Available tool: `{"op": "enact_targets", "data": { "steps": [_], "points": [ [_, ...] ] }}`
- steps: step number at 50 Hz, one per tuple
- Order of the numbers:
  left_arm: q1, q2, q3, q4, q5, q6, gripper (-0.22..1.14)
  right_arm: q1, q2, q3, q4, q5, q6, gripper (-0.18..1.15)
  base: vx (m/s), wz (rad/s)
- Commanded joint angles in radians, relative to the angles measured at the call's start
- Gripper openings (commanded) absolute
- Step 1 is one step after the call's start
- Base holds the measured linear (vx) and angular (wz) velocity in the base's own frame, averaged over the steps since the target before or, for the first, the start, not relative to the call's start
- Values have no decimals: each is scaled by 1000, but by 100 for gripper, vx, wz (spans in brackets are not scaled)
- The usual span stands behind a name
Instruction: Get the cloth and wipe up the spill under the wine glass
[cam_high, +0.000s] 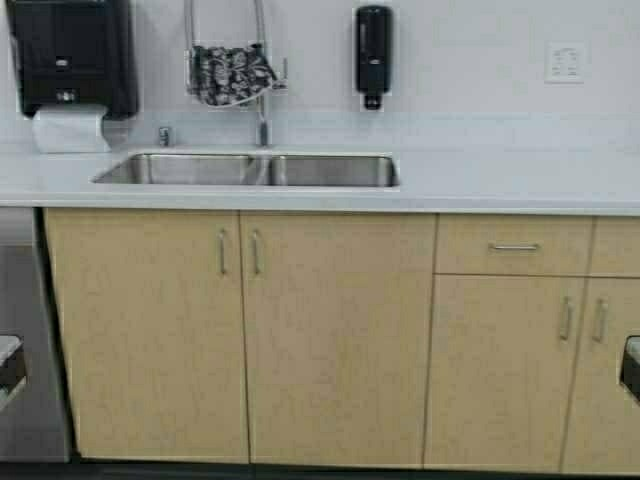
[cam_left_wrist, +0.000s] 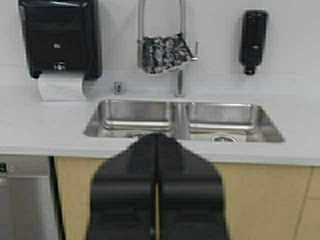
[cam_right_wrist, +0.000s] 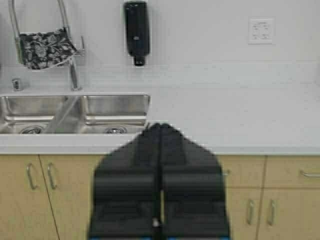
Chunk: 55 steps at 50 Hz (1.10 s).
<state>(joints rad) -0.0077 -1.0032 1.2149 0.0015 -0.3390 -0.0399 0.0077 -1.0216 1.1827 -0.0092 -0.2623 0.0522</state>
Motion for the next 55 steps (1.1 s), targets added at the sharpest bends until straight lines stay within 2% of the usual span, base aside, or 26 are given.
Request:
{"op": "enact_targets", "data": {
  "steps": [1, 44, 55],
  "points": [
    [-2, 12, -9, 0, -8, -2, 2, 2, 6, -20, -2, -11, 0, 5, 35, 19],
    [-2, 5, 5, 2, -32, -32, 2, 2, 5, -21, 0, -11, 2, 5, 36, 19],
    [-2, 5, 11, 2, -34, -31, 2, 58, 5, -25, -6, -2, 3, 5, 35, 22]
  ]
}}
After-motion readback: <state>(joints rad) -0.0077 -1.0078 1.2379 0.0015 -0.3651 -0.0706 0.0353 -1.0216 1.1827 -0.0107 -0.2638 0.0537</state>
